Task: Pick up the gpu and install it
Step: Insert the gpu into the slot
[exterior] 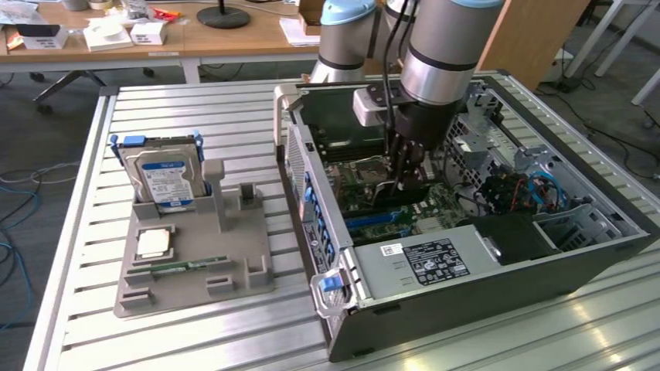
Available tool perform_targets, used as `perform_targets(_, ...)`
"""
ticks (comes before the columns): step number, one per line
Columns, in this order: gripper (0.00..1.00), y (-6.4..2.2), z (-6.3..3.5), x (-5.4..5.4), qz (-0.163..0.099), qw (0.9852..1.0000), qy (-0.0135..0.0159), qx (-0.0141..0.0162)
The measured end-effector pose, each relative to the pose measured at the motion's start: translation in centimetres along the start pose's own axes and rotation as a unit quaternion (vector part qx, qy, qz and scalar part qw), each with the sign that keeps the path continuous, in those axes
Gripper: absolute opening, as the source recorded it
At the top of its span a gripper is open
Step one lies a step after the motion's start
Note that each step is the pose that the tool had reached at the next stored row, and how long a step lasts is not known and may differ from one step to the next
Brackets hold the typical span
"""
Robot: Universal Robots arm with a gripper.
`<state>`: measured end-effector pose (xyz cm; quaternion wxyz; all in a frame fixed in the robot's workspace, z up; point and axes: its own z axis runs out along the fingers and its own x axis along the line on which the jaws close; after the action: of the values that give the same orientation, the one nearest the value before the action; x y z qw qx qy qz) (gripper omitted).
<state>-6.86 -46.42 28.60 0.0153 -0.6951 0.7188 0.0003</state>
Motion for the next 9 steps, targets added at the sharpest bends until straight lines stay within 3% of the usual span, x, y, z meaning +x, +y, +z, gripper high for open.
perform_targets(9, 0.26, 0.14, 0.25, 0.02, 0.000, 1.0000, 0.0001, -0.0001)
